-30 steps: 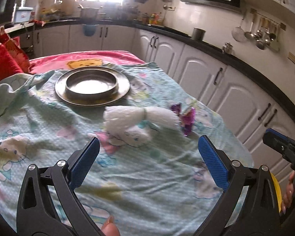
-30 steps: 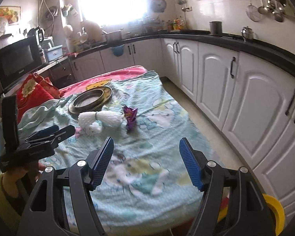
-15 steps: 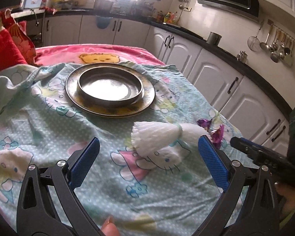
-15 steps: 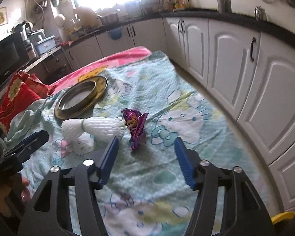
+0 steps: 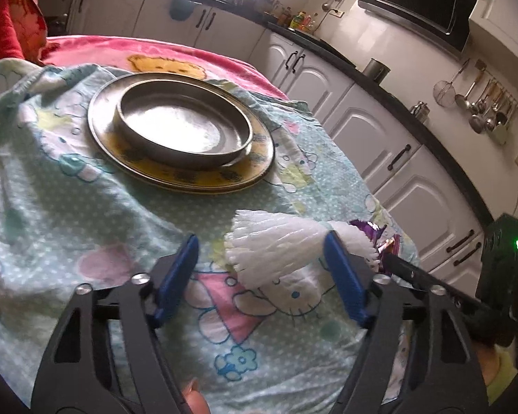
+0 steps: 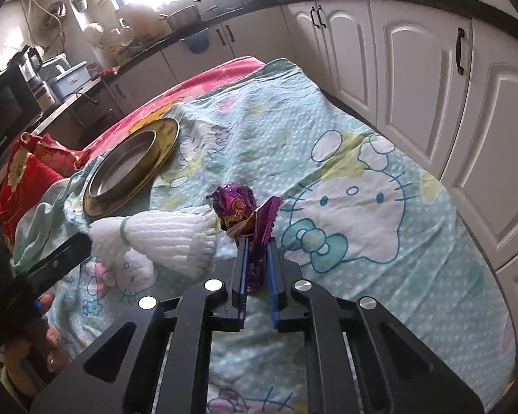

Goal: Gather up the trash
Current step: 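Grasp the white foam mesh net with the left tool while the right tool grasps the purple wrapper, then carry the white mesh net and purple wrapper over the trash bin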

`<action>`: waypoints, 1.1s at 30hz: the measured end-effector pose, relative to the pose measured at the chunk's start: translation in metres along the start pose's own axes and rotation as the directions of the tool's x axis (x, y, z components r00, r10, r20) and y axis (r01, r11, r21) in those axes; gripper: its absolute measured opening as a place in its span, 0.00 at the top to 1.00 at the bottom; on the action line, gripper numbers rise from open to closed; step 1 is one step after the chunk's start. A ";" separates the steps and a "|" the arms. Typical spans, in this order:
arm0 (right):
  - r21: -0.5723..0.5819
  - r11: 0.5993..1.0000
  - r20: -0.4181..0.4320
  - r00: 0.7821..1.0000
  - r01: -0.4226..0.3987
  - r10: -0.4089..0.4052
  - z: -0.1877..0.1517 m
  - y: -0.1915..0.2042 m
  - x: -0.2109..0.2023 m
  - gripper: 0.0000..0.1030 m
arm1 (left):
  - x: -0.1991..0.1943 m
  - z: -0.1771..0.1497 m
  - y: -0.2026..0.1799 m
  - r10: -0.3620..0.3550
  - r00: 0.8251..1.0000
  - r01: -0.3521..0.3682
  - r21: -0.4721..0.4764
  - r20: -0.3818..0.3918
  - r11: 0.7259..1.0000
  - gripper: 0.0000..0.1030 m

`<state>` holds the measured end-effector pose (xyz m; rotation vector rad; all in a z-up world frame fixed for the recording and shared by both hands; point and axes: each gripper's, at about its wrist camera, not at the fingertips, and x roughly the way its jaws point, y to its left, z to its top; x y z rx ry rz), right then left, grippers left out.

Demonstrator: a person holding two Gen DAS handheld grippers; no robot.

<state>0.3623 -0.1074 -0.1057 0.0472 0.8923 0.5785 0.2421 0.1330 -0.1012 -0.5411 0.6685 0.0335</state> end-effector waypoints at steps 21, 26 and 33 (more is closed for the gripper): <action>-0.035 0.999 0.098 0.995 0.038 -0.034 -0.060 -0.030 -0.108 0.92 | -0.021 -0.039 -0.072 -0.131 0.990 0.139 0.175 -0.057 0.975 0.97; -0.008 0.999 0.127 0.991 0.036 -0.035 -0.077 -0.042 -0.138 0.92 | -0.036 -0.052 -0.107 -0.164 0.985 0.175 0.260 -0.061 0.950 0.97; 0.030 0.998 0.177 0.982 0.056 -0.061 -0.093 -0.057 -0.179 0.92 | -0.050 -0.066 -0.141 -0.203 0.977 0.214 0.325 -0.069 0.921 0.97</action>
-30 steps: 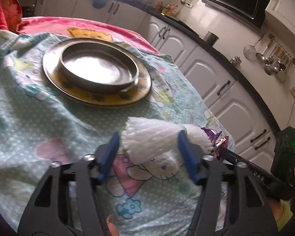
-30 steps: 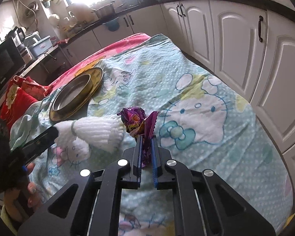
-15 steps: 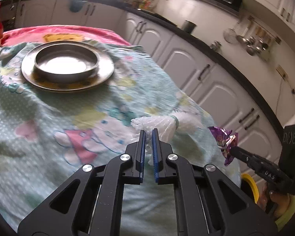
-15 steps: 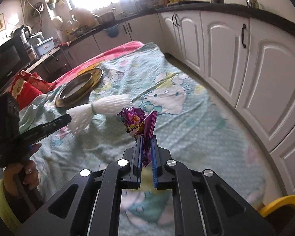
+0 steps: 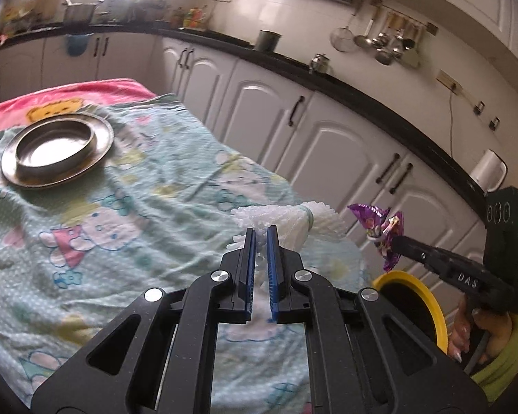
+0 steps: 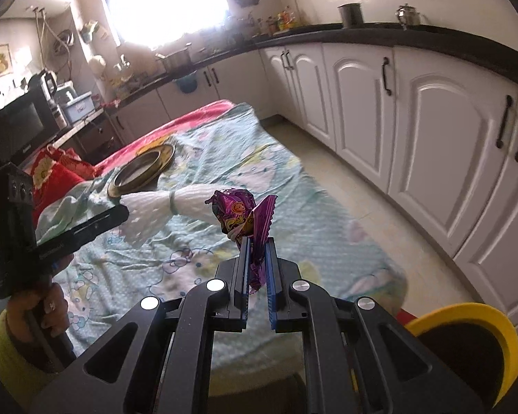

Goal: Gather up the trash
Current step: 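Carry the white mesh net and purple wrapper over the trash bin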

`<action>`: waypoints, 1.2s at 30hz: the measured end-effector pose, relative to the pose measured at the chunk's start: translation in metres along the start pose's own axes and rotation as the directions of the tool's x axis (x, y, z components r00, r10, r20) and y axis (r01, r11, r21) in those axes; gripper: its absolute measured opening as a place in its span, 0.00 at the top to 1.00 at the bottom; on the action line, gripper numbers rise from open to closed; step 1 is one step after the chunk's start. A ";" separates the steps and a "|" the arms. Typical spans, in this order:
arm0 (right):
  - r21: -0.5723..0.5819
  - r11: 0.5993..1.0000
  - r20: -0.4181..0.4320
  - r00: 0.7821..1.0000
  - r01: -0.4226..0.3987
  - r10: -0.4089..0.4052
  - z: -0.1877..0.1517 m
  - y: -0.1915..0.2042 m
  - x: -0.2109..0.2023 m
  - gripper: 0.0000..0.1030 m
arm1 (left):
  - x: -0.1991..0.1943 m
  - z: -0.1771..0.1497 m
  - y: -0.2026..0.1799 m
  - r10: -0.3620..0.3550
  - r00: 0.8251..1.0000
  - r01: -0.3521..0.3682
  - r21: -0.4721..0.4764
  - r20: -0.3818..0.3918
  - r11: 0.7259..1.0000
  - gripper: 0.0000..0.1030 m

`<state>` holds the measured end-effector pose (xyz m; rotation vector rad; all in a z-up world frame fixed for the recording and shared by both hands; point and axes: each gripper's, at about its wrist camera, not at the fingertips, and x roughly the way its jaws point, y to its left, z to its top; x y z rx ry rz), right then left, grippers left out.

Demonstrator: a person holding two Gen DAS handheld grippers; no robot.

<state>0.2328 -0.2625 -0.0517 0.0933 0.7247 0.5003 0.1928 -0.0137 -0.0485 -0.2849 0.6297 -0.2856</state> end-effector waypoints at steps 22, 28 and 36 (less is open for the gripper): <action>0.096 0.991 0.105 0.989 0.095 -0.105 -0.028 -0.051 -0.105 0.92 | -0.010 -0.014 -0.087 -0.079 0.997 0.080 0.185 -0.014 0.979 0.97; 0.107 0.987 0.126 0.983 0.121 -0.134 -0.035 -0.058 -0.122 0.92 | -0.013 -0.021 -0.108 -0.092 0.996 0.094 0.231 -0.021 0.968 0.97; 0.105 0.981 0.138 0.974 0.164 -0.177 -0.048 -0.066 -0.141 0.92 | -0.016 -0.029 -0.134 -0.122 0.992 0.126 0.288 -0.034 0.949 0.97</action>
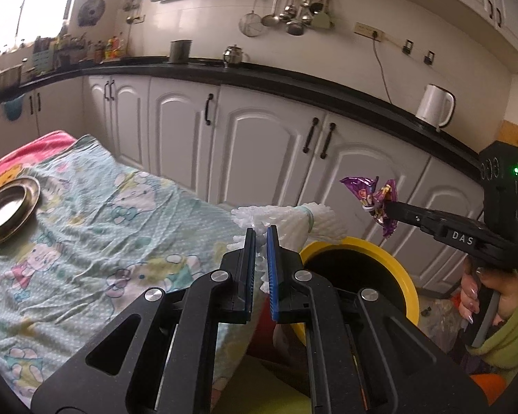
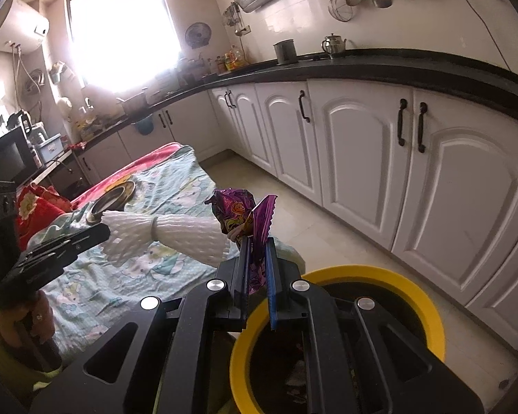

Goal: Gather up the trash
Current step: 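Carry the white mesh net and purple wrapper over the trash bin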

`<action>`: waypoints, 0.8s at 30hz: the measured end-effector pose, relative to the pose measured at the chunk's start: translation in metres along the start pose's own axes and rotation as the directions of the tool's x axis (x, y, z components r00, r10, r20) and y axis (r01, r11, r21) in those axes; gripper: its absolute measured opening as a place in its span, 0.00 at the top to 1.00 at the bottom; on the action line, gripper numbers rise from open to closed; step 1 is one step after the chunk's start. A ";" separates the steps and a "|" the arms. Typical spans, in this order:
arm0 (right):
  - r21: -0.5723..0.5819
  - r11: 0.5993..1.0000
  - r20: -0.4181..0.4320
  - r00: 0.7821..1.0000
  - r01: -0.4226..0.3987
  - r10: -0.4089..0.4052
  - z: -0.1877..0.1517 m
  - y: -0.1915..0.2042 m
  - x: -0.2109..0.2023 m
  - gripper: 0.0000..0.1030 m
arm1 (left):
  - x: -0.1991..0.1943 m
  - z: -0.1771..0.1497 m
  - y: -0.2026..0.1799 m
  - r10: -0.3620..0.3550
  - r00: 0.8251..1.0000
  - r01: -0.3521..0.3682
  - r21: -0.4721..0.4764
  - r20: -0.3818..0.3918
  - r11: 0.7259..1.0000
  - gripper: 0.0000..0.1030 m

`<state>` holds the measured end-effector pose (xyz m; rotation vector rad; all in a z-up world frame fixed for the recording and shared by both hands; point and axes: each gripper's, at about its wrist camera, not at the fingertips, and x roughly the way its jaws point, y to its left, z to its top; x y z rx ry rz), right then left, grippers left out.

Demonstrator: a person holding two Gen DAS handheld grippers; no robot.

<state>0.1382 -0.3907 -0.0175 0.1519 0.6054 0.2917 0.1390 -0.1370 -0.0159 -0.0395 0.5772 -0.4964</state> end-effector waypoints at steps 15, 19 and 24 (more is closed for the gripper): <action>0.033 0.996 0.016 0.997 0.078 -0.079 -0.021 -0.034 -0.027 0.92 | 0.018 -0.014 -0.053 -0.036 0.998 0.042 0.128 -0.050 0.991 0.97; 0.049 0.995 0.011 0.996 0.090 -0.090 -0.026 -0.043 -0.031 0.92 | 0.026 -0.018 -0.064 -0.040 0.997 0.050 0.157 -0.068 0.986 0.97; 0.066 0.992 0.005 0.994 0.106 -0.107 -0.032 -0.055 -0.033 0.92 | 0.035 -0.024 -0.076 -0.037 0.995 0.054 0.190 -0.093 0.980 0.97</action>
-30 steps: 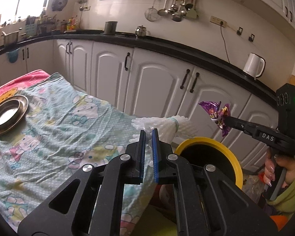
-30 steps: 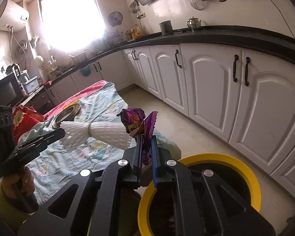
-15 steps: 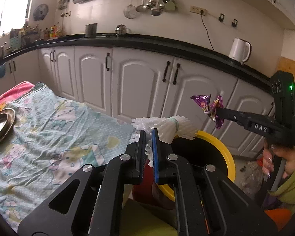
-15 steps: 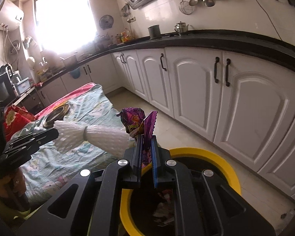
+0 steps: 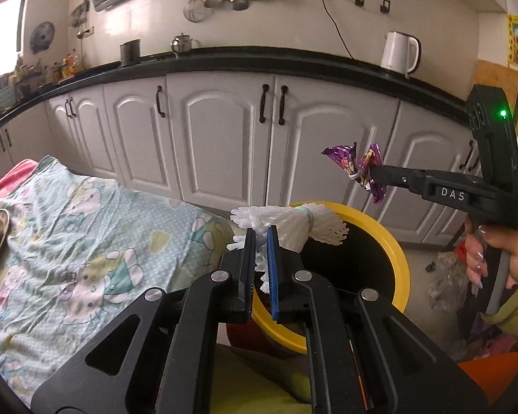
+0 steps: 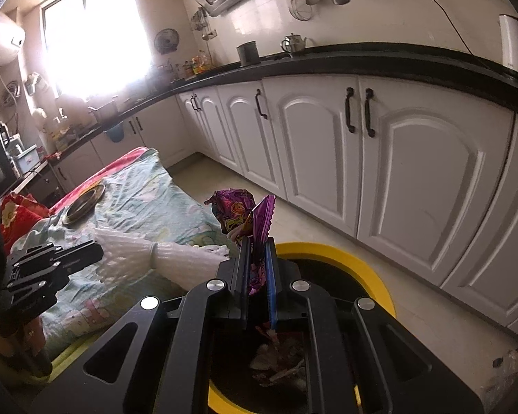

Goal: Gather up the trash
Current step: 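Carry the white mesh net and purple wrapper over the trash bin, then open both tools to drop the mesh net and purple wrapper into the bin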

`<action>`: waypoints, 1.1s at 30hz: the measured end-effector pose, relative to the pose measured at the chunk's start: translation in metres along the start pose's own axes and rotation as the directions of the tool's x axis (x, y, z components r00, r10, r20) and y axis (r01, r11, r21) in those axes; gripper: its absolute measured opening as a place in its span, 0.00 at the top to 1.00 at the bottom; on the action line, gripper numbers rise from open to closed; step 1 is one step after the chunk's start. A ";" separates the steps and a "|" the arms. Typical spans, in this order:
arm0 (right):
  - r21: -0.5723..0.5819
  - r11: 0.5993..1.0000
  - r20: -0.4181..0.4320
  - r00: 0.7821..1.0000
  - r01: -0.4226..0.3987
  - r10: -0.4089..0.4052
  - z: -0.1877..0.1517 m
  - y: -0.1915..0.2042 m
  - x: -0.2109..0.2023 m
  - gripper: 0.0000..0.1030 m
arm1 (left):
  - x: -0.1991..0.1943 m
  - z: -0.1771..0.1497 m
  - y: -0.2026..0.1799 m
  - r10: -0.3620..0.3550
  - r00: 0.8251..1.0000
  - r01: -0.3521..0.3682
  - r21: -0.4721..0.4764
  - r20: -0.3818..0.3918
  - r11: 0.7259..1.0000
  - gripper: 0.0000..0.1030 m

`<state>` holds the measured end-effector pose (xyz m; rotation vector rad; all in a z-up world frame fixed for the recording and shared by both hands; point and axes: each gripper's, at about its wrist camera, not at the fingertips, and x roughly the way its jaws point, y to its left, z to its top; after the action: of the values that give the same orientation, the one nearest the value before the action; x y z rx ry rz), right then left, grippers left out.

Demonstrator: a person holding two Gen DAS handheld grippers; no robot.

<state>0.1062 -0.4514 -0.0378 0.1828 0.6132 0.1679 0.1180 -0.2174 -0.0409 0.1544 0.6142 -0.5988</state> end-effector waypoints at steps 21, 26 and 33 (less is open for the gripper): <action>0.058 0.998 -0.076 0.997 0.019 -0.014 -0.029 -0.032 0.014 0.92 | 0.042 -0.016 -0.029 -0.025 0.994 0.029 0.035 -0.108 0.999 0.97; 0.070 0.997 -0.089 0.996 0.018 -0.011 -0.033 -0.035 0.020 0.92 | 0.048 -0.018 -0.030 -0.037 0.992 0.040 0.027 -0.124 0.999 0.97; 0.084 0.996 -0.110 0.994 0.021 -0.011 -0.037 -0.037 0.027 0.92 | 0.059 -0.018 -0.032 -0.051 0.988 0.056 0.029 -0.144 0.998 0.96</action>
<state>0.1105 -0.4773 -0.0906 0.2517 0.7316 0.1370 0.1290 -0.2667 -0.0885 0.2143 0.7499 -0.6539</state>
